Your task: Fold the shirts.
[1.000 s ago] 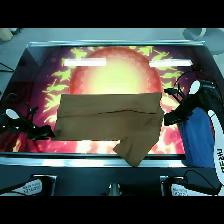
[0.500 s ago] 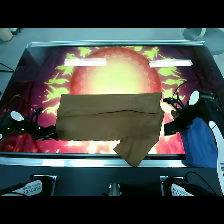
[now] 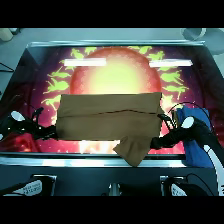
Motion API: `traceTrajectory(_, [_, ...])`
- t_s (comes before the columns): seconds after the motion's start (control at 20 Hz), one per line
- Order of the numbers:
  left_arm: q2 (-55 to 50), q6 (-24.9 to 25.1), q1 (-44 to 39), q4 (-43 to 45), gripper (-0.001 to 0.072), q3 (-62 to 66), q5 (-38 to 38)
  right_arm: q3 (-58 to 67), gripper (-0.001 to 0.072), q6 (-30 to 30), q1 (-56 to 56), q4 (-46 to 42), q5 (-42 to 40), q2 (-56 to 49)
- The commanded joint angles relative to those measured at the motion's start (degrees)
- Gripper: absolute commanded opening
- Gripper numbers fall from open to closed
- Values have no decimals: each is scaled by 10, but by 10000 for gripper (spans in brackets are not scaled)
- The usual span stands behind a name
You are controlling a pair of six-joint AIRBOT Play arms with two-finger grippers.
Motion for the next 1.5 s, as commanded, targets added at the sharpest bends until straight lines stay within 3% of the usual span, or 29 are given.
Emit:
traceTrajectory(0.0, [1, 1, 0, -2, 24, 1, -4, -21, 513, 7, 0, 55, -42, 3])
traceTrajectory(0.15, [1, 1, 1, -2, 25, 1, -3, -41, 478, 19, 0, 66, -49, 0])
traceTrajectory(0.25, [1, 1, 1, -2, 24, 1, -3, -56, 322, 19, 0, 74, -71, -3])
traceTrajectory(0.35, [1, 1, 1, -2, 24, 1, -3, -57, 19, 19, 0, 76, -90, -3])
traceTrajectory(0.45, [3, 12, 0, -5, 24, 9, -8, -46, 17, -3, 0, 78, -93, 2])
traceTrajectory(0.6, [42, 30, 1, -17, 21, 60, -32, 24, 16, -33, 0, 70, -32, 35])
traceTrajectory(0.8, [60, -19, 0, -17, 20, 169, -36, 191, 16, -26, 0, 56, -21, 29])
traceTrajectory(1.15, [-127, -32, -3, -77, 21, 352, -18, 435, 17, -13, 0, 64, -115, -209])
traceTrajectory(1.45, [-269, -47, -21, -92, 22, 480, -18, 475, 19, -13, 0, 110, -181, -313])
